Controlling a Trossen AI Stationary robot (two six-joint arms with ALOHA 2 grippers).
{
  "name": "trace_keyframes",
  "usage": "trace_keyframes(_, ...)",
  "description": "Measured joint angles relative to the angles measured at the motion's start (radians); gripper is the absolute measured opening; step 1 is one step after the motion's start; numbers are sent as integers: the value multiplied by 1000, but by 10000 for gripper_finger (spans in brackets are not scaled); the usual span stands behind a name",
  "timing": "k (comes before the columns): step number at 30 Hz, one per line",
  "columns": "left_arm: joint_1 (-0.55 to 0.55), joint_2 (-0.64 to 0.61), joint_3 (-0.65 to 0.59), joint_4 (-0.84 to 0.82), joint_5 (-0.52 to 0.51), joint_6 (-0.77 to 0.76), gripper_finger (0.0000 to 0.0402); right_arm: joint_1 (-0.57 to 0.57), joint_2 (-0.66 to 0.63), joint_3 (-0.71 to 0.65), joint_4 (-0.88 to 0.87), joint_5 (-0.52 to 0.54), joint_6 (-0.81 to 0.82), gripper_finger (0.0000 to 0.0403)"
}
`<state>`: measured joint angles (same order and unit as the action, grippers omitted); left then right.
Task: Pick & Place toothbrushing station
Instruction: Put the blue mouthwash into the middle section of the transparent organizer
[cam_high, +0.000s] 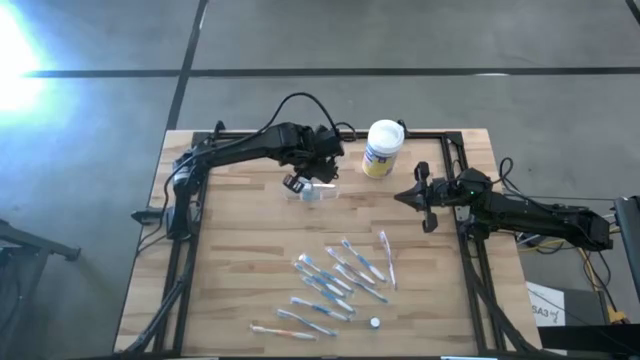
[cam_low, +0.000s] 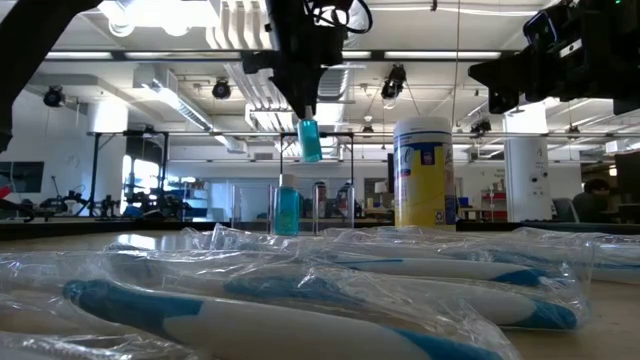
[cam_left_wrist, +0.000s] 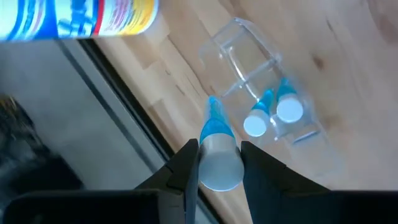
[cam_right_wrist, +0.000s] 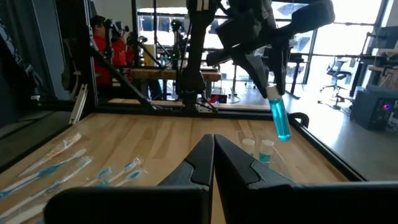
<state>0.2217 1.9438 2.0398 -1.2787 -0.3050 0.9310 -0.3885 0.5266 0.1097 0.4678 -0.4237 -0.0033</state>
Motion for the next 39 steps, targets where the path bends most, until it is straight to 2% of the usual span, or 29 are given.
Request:
trace_keyframes(7,-3,0,-47,15,0,125,98,0,0,0,1,5,-9,8)
trace_keyframes(10,-7,0,-85,14,-6,237,98,0,0,0,3,5,-21,8)
trace_keyframes(19,-30,1,-180,147,-96,490,98,0,0,0,3,8,-31,8)
trace_keyframes(33,-44,-1,-162,104,-120,593,98,0,0,0,2,8,-48,8)
trace_keyframes(39,-49,-2,-163,96,-52,654,98,0,0,0,2,7,-49,8)
